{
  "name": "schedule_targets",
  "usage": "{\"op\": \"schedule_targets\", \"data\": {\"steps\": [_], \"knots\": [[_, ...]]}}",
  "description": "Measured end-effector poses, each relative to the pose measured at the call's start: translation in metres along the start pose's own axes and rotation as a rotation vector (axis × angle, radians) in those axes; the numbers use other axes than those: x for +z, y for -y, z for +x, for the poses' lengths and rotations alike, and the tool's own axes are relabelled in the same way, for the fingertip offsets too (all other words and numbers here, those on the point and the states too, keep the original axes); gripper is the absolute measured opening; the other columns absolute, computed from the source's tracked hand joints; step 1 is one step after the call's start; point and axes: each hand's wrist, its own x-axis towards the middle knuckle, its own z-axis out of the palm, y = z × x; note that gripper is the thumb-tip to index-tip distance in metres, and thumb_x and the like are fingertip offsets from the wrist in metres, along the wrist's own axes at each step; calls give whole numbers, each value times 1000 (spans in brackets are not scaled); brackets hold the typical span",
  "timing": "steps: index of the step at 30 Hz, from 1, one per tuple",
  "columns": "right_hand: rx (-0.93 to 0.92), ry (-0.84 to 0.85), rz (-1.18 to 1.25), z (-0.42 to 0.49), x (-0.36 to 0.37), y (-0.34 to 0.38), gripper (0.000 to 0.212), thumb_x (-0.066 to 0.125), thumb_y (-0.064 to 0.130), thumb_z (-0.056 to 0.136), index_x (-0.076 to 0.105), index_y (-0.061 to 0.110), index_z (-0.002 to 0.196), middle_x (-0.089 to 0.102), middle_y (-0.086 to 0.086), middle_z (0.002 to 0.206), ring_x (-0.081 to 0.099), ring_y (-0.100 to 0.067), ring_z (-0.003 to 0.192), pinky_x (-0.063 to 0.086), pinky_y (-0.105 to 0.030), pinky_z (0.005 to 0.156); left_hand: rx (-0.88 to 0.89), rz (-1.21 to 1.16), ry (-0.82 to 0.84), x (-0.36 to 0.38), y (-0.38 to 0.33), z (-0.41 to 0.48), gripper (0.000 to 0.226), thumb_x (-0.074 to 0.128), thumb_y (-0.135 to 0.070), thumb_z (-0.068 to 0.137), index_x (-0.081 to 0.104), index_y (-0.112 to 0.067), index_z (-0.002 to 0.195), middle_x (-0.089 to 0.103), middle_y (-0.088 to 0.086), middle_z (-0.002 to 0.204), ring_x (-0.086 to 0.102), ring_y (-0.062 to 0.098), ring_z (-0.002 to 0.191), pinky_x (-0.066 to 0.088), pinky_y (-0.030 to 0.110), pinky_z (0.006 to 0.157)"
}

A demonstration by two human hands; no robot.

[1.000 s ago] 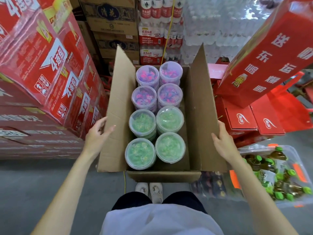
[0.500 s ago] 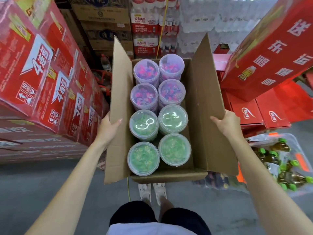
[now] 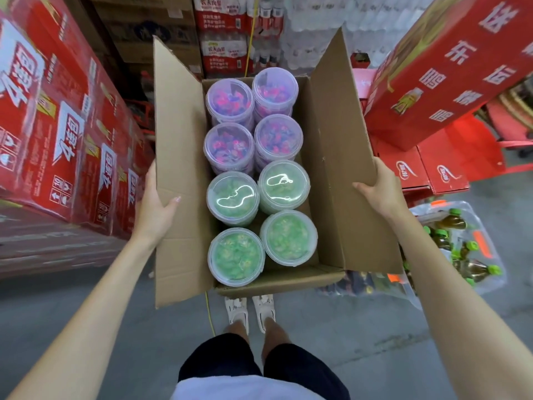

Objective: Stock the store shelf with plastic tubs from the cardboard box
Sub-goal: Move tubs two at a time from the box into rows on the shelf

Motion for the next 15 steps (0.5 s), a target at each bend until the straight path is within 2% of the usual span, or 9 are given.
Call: {"op": "schedule_targets", "data": {"steps": [2, 7, 12, 15], "knots": [[-2, 1, 1, -4, 2, 2, 52, 67, 4, 82, 49, 15, 129, 63, -2, 117, 59, -13, 100, 45, -22, 84, 5, -28, 2, 1, -1, -1, 76, 57, 5, 85, 19, -18, 147, 30, -4, 149, 29, 8, 134, 18, 5, 102], [-60, -29, -31, -21, 14, 9, 53, 65, 0, 81, 53, 16, 130, 66, -2, 116, 62, -16, 104, 46, -23, 90, -19, 4, -23, -4, -1, -15, 74, 55, 5, 86, 22, -22, 147, 36, -4, 147, 34, 4, 129, 21, 16, 105], [-2, 0, 20, -65, 14, -14, 54, 69, 0, 79, 54, 12, 129, 66, -1, 113, 62, -16, 103, 45, -20, 89, -17, 26, -77, -13, 11, -68, 74, 56, 6, 85, 25, -21, 147, 27, -22, 135, 26, -8, 122, 12, 1, 99], [0, 26, 87, -103, 19, -31, 55, 69, -4, 77, 55, 10, 129, 65, 1, 112, 62, -16, 103, 46, -22, 91, -31, 28, -87, -16, 22, -109, 74, 57, 6, 85, 27, -23, 146, 30, -20, 138, 29, -4, 127, 16, 11, 105]]}}
